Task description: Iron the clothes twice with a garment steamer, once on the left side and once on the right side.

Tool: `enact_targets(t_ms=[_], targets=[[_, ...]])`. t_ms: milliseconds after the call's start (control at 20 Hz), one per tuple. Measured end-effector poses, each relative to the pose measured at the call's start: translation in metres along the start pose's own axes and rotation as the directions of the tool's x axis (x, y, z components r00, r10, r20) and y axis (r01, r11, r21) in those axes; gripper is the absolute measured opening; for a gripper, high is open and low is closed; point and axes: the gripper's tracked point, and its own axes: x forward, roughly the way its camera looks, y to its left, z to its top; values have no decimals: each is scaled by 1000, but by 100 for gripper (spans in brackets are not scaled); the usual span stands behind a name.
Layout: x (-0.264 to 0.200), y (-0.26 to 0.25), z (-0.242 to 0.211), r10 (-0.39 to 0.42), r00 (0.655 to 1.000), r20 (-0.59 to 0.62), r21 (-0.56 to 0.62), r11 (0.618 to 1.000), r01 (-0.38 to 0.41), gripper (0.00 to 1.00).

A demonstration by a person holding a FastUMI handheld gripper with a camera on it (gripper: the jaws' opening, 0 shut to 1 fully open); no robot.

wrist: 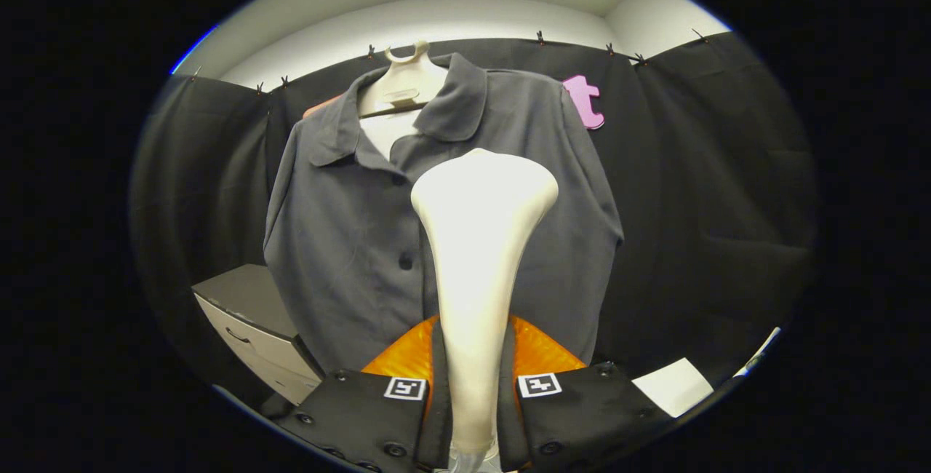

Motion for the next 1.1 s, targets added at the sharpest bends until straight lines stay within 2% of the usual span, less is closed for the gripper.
enact_targets(t_ms=[200, 400, 700, 1100], targets=[[5, -17, 37, -21, 999, 41, -16, 1000, 22, 32], [17, -25, 47, -23, 998, 62, -14, 1000, 24, 32], [46, -30, 35, -21, 999, 50, -4, 1000, 21, 32], [45, -37, -2, -33, 999, 14, 5, 999, 33, 32]])
